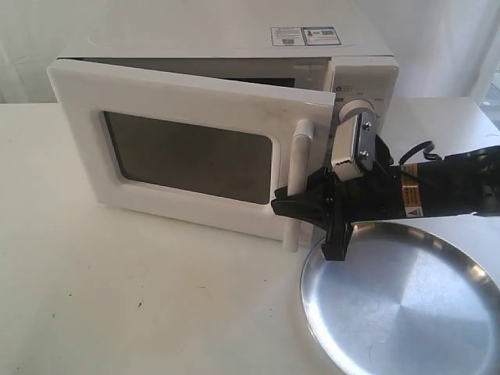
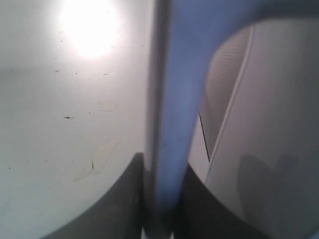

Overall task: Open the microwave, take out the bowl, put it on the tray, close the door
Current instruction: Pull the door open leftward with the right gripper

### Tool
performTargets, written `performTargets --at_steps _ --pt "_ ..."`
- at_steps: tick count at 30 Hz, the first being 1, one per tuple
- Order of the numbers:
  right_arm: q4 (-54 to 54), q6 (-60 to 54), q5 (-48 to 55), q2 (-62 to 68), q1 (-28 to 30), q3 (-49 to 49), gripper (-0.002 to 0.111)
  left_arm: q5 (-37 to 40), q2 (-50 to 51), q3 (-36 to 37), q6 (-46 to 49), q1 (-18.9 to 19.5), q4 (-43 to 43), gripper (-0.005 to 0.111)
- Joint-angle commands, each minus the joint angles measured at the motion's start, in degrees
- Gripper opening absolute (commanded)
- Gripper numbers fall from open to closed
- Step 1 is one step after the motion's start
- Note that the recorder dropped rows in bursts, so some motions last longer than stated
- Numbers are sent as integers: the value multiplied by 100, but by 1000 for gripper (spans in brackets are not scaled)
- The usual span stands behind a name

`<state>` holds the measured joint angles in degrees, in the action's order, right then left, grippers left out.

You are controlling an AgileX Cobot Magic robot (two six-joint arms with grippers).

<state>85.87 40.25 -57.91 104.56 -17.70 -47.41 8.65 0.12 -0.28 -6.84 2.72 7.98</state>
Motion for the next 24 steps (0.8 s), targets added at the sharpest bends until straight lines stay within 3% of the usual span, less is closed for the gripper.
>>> performTargets --at_steps 1,3,8,10,12,17,24 --pt "888 731 542 -186 -59 25 0 -14 -12 28 -32 -1 -25 0" --pt "1407 1198 555 -395 8 25 8 -14 -12 28 -32 -1 -25 0" --pt "1407 1753 566 -564 59 77 56 -14 -12 28 -32 -1 -25 0" --pt "1407 2015 782 -587 59 77 53 -14 -12 28 -32 -1 -25 0" --pt "1407 2158 950 -703 59 77 42 -14 -12 28 -32 -1 -25 0" --pt "1407 2822 1704 -1587 72 398 3 -14 -12 28 -32 -1 -25 0" --pt "1407 3543 2184 -2465 72 687 0 -14 -12 28 -32 -1 -25 0"
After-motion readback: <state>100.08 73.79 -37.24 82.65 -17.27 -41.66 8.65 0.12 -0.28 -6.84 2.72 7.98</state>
